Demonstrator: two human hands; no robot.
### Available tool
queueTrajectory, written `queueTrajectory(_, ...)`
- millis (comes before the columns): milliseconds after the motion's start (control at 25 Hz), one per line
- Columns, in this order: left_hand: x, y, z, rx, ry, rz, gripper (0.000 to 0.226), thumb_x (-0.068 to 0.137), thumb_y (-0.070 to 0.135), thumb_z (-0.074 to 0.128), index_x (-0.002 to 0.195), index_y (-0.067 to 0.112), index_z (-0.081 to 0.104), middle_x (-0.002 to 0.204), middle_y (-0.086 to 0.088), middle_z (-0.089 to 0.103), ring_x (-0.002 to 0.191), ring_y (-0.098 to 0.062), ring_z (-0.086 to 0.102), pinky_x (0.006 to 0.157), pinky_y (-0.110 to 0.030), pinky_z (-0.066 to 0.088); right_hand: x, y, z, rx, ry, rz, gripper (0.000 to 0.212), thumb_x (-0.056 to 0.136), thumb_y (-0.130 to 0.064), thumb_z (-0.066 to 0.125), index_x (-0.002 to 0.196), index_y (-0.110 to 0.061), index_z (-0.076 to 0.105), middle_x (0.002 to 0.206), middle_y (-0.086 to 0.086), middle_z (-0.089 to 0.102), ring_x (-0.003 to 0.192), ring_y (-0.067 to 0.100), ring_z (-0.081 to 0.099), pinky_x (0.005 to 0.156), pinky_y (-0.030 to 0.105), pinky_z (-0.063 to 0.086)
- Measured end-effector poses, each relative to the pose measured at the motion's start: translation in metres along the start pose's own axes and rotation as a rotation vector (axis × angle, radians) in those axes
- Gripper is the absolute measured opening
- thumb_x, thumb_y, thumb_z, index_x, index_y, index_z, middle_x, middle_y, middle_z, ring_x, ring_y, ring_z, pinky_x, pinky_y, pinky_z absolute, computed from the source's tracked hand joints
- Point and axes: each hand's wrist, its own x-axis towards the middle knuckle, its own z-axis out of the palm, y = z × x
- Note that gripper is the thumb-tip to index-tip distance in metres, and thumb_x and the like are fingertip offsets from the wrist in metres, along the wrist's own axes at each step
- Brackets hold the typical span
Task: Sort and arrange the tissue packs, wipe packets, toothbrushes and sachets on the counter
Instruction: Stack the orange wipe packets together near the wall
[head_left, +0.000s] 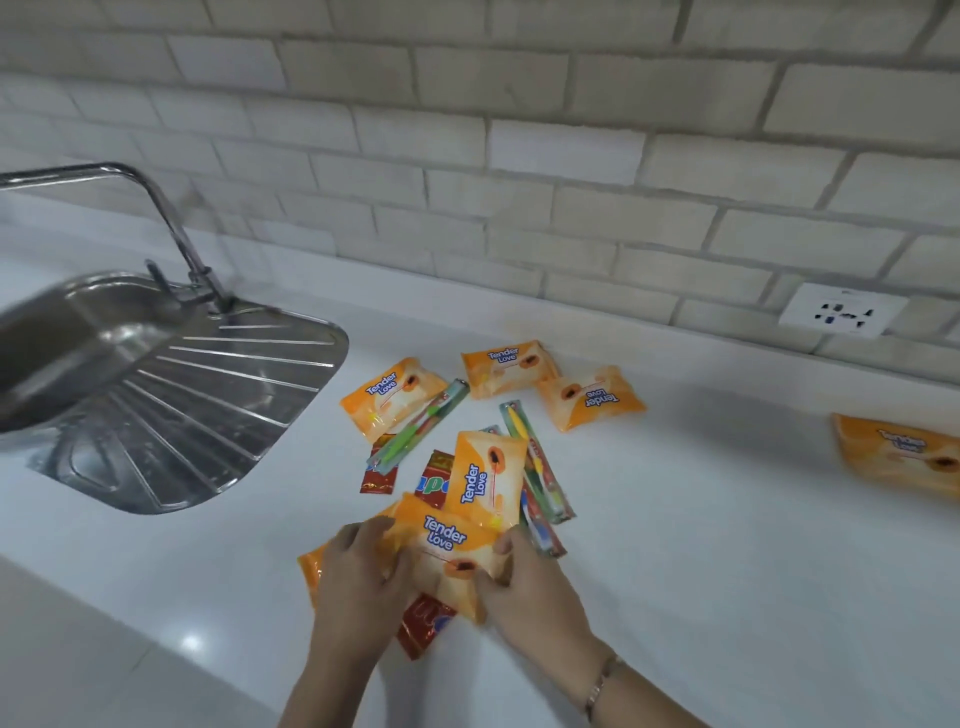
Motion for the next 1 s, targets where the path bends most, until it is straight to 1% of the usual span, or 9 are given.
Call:
queueTrajectory(120,-0.002,-0.005,0.005,0.181,-0.083,-0.083,0.046,0.090,0.038,0.066,0.130,0.015,0.062,0.121,-0.012,0.066,0.110,-0.033,0.058,0.092,-0.045,0.048,-0.002,-0.003,0.004,0.097,-0.023,0.022,0.027,0.091,-0.046,0.060,0.104,-0.038,0.038,0.086,-0.008,0.068,0.070,0.010,0.068,0.057,0.031,0.051)
queueTrajectory(200,-0.005,0.004,0.009,0.084,-0.096,-0.119,0.052,0.093,0.040,0.061,0.137,0.014,0.058,0.127,-0.011,0.065,0.117,-0.031,0.056,0.095,-0.045,0.047,-0.003,-0.002,0.004,0.181,-0.040,0.041,0.030,0.093,-0.039,0.064,0.110,-0.037,0.039,0.088,-0.009,0.070,0.071,0.010,0.069,0.058,0.027,0.053)
queueTrajectory(280,-0.009,0.015,0.011,-0.083,-0.076,-0.179,0.052,0.096,0.034,0.062,0.142,0.011,0.055,0.128,-0.009,0.063,0.121,-0.028,0.055,0.097,-0.044,0.048,-0.006,0.001,0.002,0.304,-0.063,0.077,0.032,0.095,-0.028,0.066,0.114,-0.035,0.042,0.097,-0.009,0.071,0.079,0.009,0.070,0.062,0.024,0.056)
queueTrajectory(400,-0.015,0.026,0.016,-0.251,-0.042,-0.194,0.044,0.096,0.024,0.066,0.138,0.011,0.060,0.124,-0.004,0.066,0.112,-0.022,0.059,0.090,-0.039,0.053,-0.012,0.011,-0.006,0.481,-0.036,0.109,0.033,0.093,-0.012,0.067,0.112,-0.033,0.048,0.100,-0.004,0.070,0.084,0.013,0.070,0.070,0.030,0.059)
queueTrajectory(560,-0.022,0.053,0.024,-0.393,-0.016,-0.181,0.036,0.093,0.017,0.071,0.129,0.014,0.066,0.106,0.001,0.067,0.093,-0.013,0.061,0.071,-0.020,0.045,-0.018,0.031,-0.025,0.642,0.137,0.098,0.032,0.089,0.001,0.067,0.104,-0.026,0.059,0.088,0.004,0.061,0.075,0.014,0.058,0.067,0.030,0.052)
queueTrajectory(680,-0.027,0.081,0.040,-0.496,-0.062,-0.094,0.034,0.091,0.015,0.075,0.124,0.021,0.068,0.090,0.010,0.065,0.085,-0.007,0.062,0.067,-0.019,0.047,-0.025,0.050,-0.049,0.797,0.291,0.107,0.030,0.087,0.009,0.064,0.100,-0.018,0.063,0.087,0.007,0.063,0.076,0.016,0.057,0.066,0.027,0.050)
queueTrajectory(760,-0.035,0.106,0.058,-0.527,-0.121,-0.009,0.034,0.090,0.014,0.076,0.117,0.031,0.065,0.079,0.007,0.063,0.077,-0.003,0.062,0.063,-0.013,0.048,-0.033,0.069,-0.070,0.848,0.405,0.102,0.030,0.087,0.013,0.060,0.098,-0.014,0.063,0.082,0.003,0.065,0.070,0.010,0.056,0.063,0.023,0.048)
queueTrajectory(840,-0.045,0.126,0.075,-0.537,-0.192,0.064,0.032,0.090,0.013,0.075,0.111,0.034,0.064,0.077,0.007,0.063,0.075,0.002,0.060,0.063,-0.008,0.046,-0.040,0.088,-0.087,0.849,0.492,0.097,0.030,0.088,0.015,0.057,0.097,-0.013,0.064,0.077,-0.005,0.069,0.067,0.007,0.056,0.063,0.021,0.047)
queueTrajectory(1000,-0.071,0.164,0.124,-0.526,-0.336,0.120,0.023,0.088,0.015,0.077,0.093,0.037,0.073,0.086,0.001,0.066,0.076,-0.001,0.060,0.067,-0.009,0.045,-0.056,0.143,-0.118,0.800,0.705,0.154,0.039,0.087,0.011,0.058,0.094,-0.027,0.067,0.088,0.004,0.069,0.075,0.020,0.061,0.070,0.030,0.048)
